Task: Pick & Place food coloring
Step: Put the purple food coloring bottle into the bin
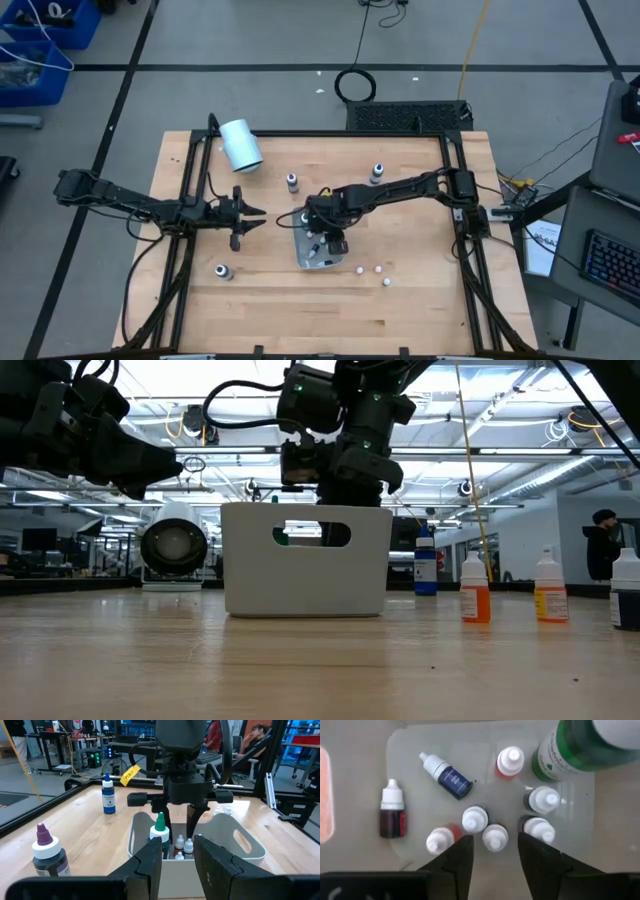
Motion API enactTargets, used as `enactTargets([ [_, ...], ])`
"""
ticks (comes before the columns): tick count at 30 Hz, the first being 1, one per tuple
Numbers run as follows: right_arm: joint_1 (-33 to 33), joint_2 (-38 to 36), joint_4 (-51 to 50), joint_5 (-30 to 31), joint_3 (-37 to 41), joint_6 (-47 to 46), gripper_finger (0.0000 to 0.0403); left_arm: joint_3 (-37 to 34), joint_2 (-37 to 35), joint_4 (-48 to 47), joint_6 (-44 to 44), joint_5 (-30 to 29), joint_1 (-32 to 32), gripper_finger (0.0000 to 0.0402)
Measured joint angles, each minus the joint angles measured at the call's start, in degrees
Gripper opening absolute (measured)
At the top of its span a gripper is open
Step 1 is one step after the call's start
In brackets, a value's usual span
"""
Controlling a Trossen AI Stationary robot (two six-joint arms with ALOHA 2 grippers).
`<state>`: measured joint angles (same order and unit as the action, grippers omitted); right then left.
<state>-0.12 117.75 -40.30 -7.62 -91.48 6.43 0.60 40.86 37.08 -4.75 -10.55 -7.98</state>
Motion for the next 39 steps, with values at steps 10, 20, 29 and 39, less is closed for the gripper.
enactTargets([
  [10,1.21,-8.41,-4.49,1.88,0.04,-3.49,0.0131,0.02,0.0,0.08,0.0,-0.02,0.02,0.0118],
  [20,15.53,-19.99,-24.73,12.55,0.02,-30.71,0.0129,0.02,-0.01,0.04,-0.01,0.0,0.0,0.0118],
  [29,28.57,-17.53,-28.4,18.3,-0.02,-64.83,0.0129,0.02,-0.01,0.0,-0.01,0.0,0.02,0.0118],
  [39,34.74,-11.2,-35.1,18.39,0.89,-77.37,0.0129,0.02,-0.02,-0.02,-0.01,0.0,0.0,0.0118],
])
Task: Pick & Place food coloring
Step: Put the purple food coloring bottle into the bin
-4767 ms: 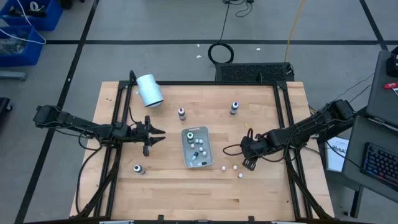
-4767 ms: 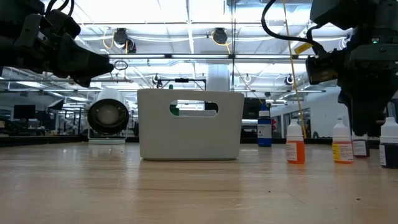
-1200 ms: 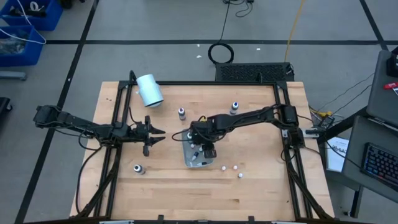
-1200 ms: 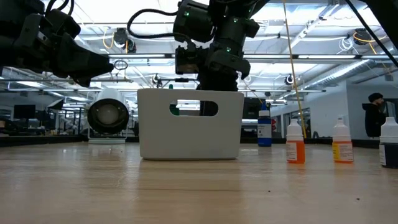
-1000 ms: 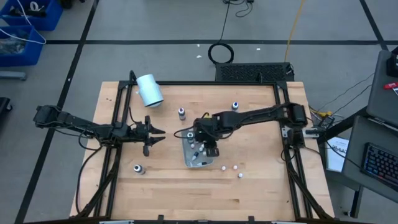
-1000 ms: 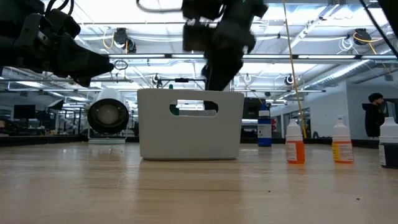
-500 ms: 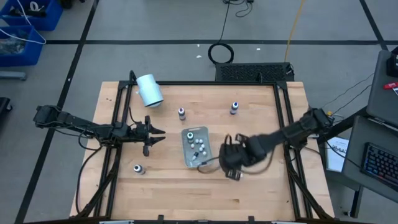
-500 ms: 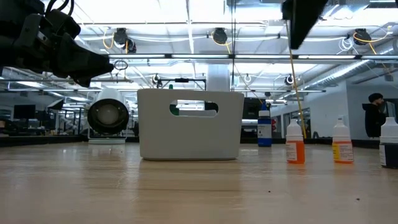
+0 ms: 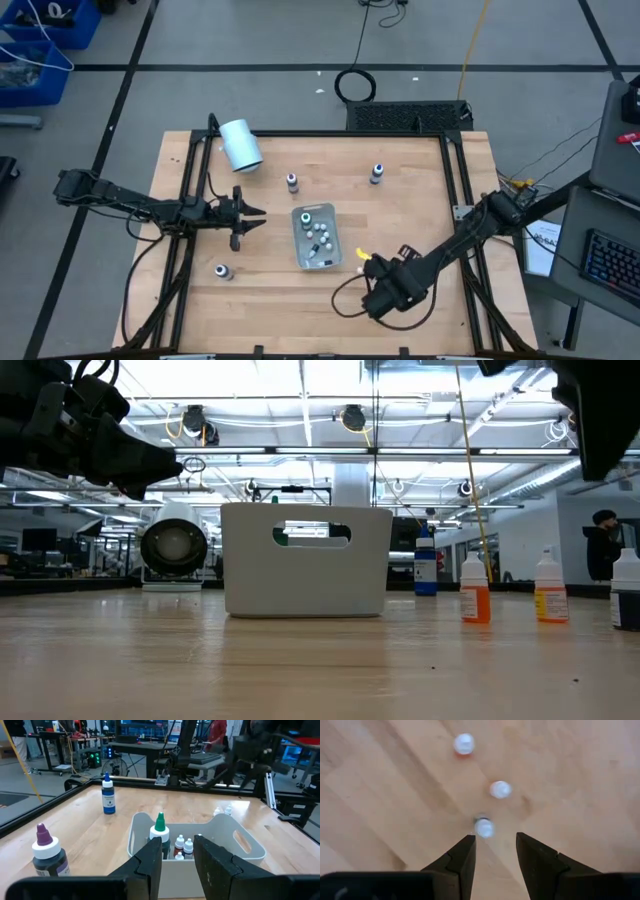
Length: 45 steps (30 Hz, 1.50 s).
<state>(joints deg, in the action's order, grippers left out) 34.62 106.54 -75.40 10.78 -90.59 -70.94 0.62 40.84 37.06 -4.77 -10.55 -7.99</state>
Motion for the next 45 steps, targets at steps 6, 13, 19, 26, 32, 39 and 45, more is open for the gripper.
enactTargets([
  [6,-0.1,-0.08,6.22,-2.51,6.28,0.08,0.0129,0.0,0.02,0.0,-0.01,0.0,0.02,0.0118],
  [13,-0.5,-0.11,9.28,-4.76,9.27,1.13,0.0129,0.0,0.02,0.02,0.01,0.0,0.02,0.0118],
  [19,-0.53,-0.11,11.66,-5.04,9.98,2.34,0.0129,0.0,0.02,0.02,-0.01,0.0,0.02,0.0118],
  [26,-1.36,-0.15,15.75,-5.18,12.54,3.02,0.0129,0.0,0.02,0.02,-0.01,0.0,0.02,0.0118],
  [32,-2.02,-0.15,16.86,-6.39,13.73,3.7,0.0129,0.0,0.01,0.02,0.01,0.0,0.0,0.0118],
  [39,-2.02,-0.15,16.92,-6.41,13.73,3.91,0.0117,0.0,0.02,0.02,0.0,0.0,0.01,0.0118],
  [45,-2.02,-0.15,16.97,-6.94,13.73,3.91,0.0084,0.0,0.01,0.02,0.0,0.0,0.01,0.0118],
])
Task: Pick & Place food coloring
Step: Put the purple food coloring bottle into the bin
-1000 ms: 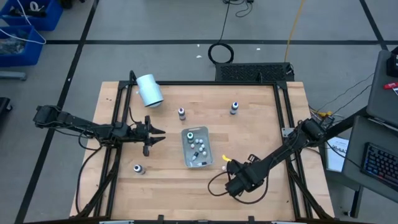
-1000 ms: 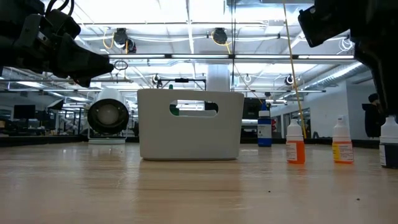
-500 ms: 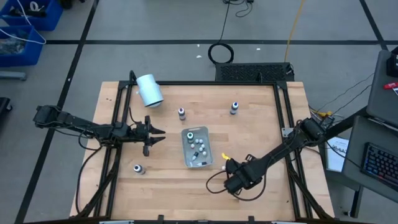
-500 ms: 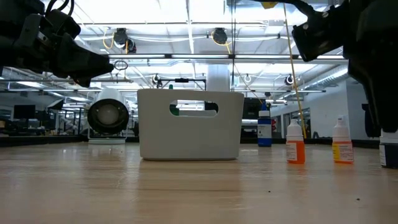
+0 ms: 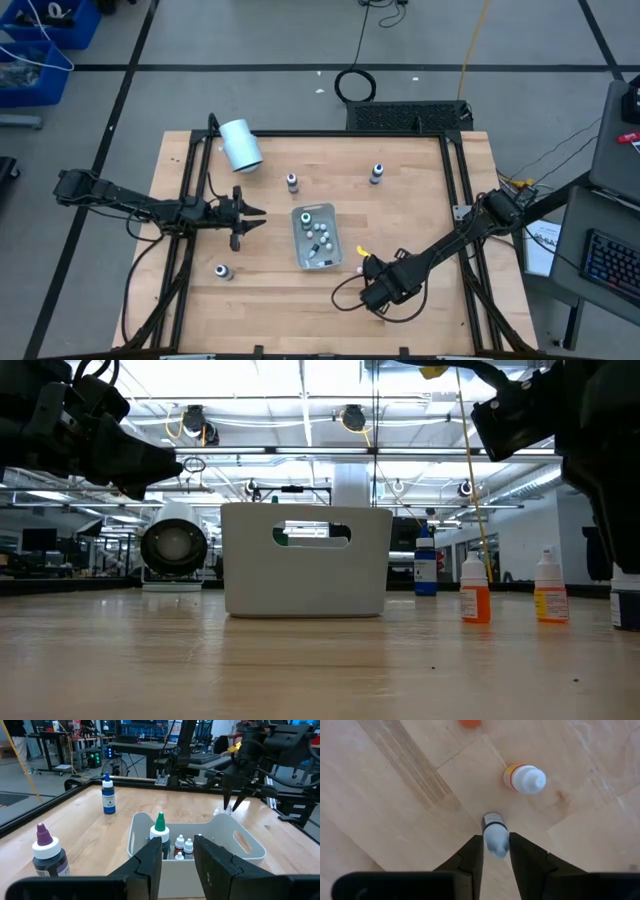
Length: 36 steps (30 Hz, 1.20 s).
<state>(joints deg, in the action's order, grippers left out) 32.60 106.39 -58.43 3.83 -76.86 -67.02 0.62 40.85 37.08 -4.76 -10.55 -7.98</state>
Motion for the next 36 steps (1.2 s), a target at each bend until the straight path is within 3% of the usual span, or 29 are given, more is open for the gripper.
enactTargets([
  [20,0.0,-2.47,3.82,-0.55,-0.39,3.7,0.0031,0.0,0.0,0.01,0.0,0.0,0.01,0.0118],
  [24,0.02,-6.86,7.22,4.15,-0.39,5.66,0.0031,0.0,0.0,0.0,0.0,-0.02,0.01,0.0118],
  [31,-3.24,-13.56,17.32,10.77,-0.39,20.83,0.0031,0.0,0.01,0.02,-0.01,-0.02,0.01,0.0118],
  [36,-11.3,-16.22,23.68,9.38,-0.42,36.44,0.0031,0.0,0.01,0.02,-0.01,-0.02,0.01,0.0118],
])
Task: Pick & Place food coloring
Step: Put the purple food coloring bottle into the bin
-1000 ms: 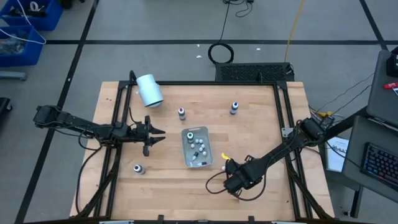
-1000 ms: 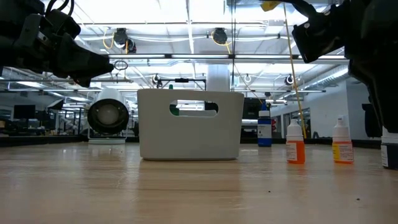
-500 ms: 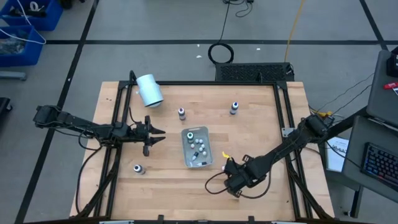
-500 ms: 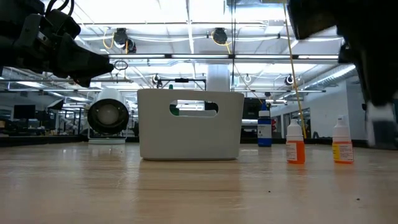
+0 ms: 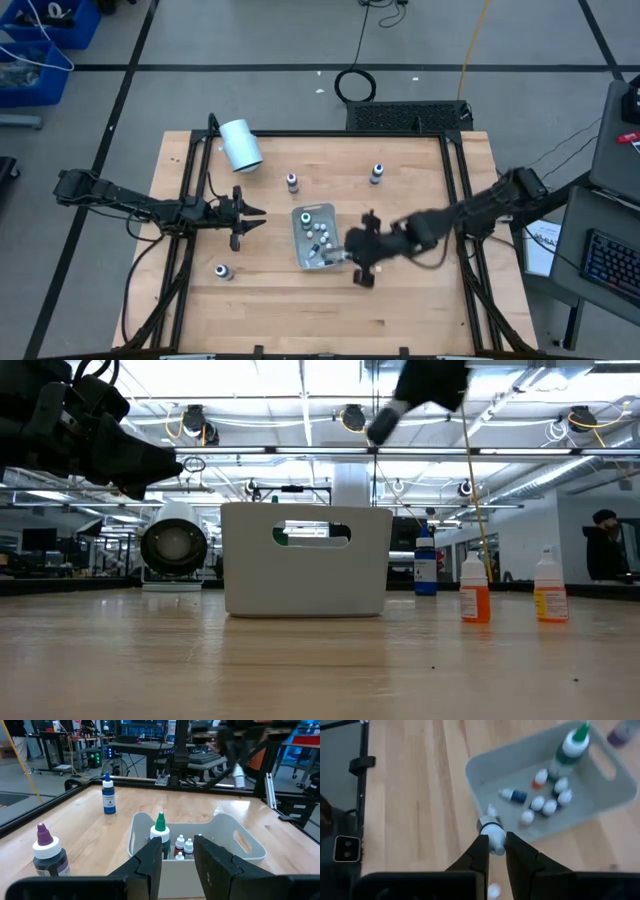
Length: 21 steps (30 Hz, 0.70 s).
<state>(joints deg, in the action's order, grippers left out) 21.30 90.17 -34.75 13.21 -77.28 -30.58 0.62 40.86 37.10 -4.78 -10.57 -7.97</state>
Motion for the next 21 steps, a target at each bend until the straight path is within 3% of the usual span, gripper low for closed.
enactTargets([
  [4,-7.53,0.57,-2.35,-4.83,-2.24,10.3,0.0031,0.0,-0.02,0.0,0.0,0.02,-0.02,0.0118],
  [12,-19.31,7.31,-11.91,-9.53,-15.18,25.92,0.003,0.0,-0.02,0.02,0.0,0.02,0.0,0.0118],
  [21,-24.47,17.85,-13.94,-15.27,-17.06,32.88,0.003,0.0,-0.02,-0.02,0.0,0.02,0.0,0.0118],
])
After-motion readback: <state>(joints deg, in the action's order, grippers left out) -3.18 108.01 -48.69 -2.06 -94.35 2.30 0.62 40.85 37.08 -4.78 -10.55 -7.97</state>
